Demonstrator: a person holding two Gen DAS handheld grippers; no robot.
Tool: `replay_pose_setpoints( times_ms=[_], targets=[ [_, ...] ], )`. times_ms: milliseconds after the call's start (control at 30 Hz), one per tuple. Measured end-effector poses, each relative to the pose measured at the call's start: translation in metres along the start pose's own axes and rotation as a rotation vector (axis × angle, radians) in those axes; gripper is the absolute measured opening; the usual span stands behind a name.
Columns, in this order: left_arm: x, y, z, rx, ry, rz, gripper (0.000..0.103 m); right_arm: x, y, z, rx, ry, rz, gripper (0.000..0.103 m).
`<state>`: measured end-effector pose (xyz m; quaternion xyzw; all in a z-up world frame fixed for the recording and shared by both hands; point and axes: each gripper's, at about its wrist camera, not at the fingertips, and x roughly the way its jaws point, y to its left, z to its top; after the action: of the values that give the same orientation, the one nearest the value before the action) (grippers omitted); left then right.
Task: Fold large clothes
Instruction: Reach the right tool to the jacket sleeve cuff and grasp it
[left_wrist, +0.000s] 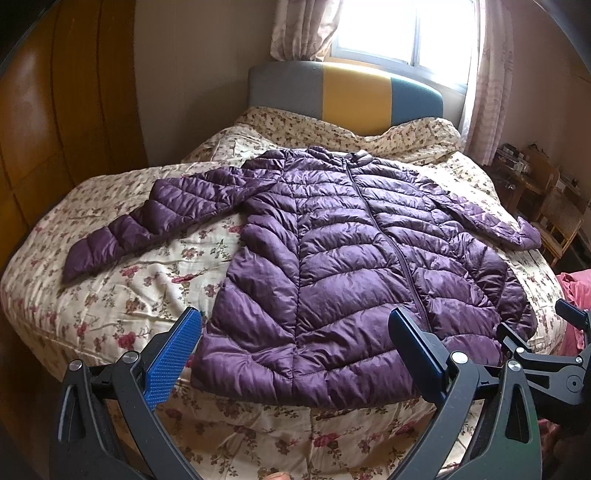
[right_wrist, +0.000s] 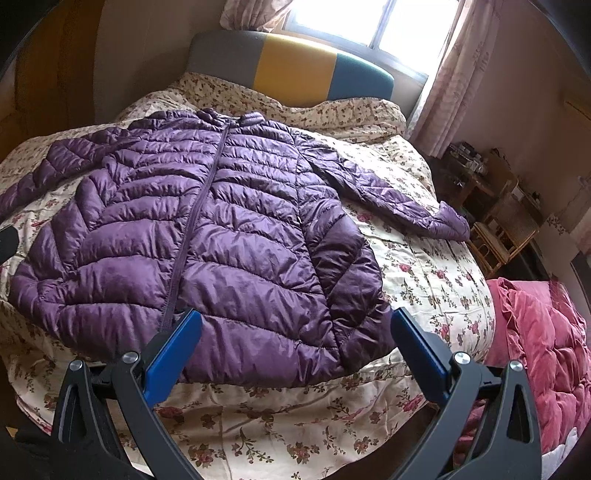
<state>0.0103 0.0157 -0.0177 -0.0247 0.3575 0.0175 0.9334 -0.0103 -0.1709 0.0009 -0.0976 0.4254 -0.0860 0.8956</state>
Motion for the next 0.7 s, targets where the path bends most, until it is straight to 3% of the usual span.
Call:
replay_pose_setpoints(
  times_ms=[233, 467, 700],
  targets=[
    [0.012, -0.005, 0.007, 0.038, 0.0, 0.01, 0.1, 0.016, -0.001, 0.008, -0.013, 0.03, -0.005, 0.101],
    [0.049, -0.001, 0.03, 0.021, 0.05, -0.061, 0.1, 0.05, -0.014, 0.023, -0.025, 0.083, -0.021, 0.101],
    [0.11, -0.005, 0.066, 0.044, 0.107, -0.048, 0.1, 0.115, -0.084, 0.064, 0.082, 0.167, -0.055, 0.101]
  ],
)
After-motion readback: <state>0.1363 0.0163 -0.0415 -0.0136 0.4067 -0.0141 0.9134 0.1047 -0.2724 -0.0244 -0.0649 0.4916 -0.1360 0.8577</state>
